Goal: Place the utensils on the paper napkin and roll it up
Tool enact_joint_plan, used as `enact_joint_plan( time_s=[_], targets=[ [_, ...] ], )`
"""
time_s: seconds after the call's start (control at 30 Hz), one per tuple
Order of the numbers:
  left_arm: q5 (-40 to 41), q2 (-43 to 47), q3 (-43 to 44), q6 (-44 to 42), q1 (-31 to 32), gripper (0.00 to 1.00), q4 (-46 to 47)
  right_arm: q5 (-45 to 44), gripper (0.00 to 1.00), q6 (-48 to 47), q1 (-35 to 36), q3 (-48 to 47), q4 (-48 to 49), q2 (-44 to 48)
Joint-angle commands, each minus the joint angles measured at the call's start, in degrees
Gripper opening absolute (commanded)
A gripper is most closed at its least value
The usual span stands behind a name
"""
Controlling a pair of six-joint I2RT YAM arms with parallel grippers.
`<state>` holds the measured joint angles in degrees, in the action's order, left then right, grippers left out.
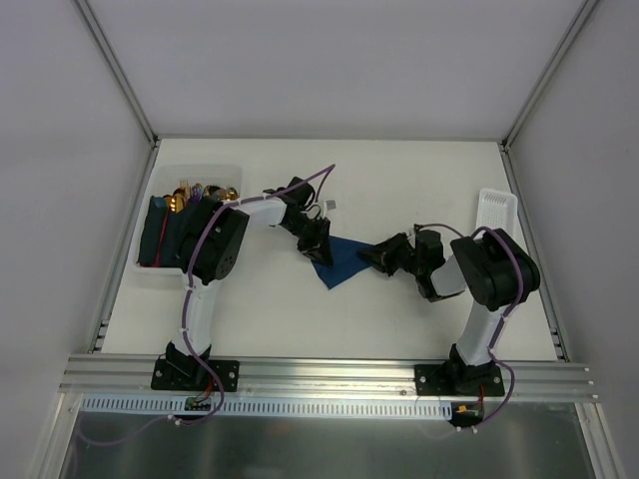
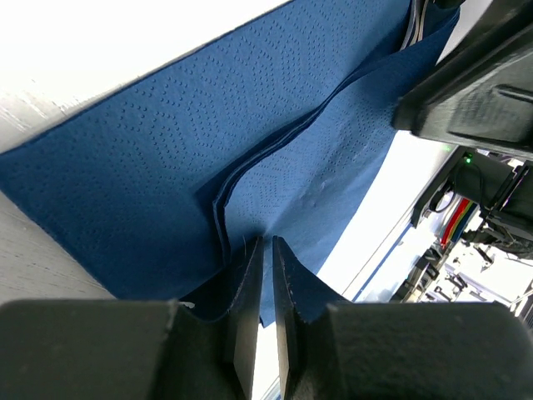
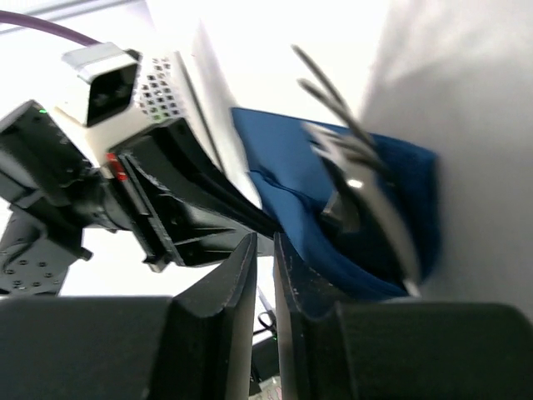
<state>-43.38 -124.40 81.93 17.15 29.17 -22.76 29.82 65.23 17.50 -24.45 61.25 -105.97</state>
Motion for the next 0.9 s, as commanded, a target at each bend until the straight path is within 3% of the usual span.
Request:
enact_joint_plan(
  time_s=[0.0,0.57,0.87],
  targets=[
    [6.2,-1.1,-1.0,-2.5,-0.3,0.12,-1.4,-1.6,0.16,1.6,0.4,-0.2,5.8,0.1],
    [5.6,0.8,-0.7,-3.0,-0.8,0.14,-1.4,-5.4,0.08,-9.5,0.2,-1.9,-19.3,5.3],
    [2.3,7.1,0.9,-5.1,-0.8,0.19,-1.4,-6.1,0.07,-10.6,0.1,-4.1,-22.5,3.5]
  ],
)
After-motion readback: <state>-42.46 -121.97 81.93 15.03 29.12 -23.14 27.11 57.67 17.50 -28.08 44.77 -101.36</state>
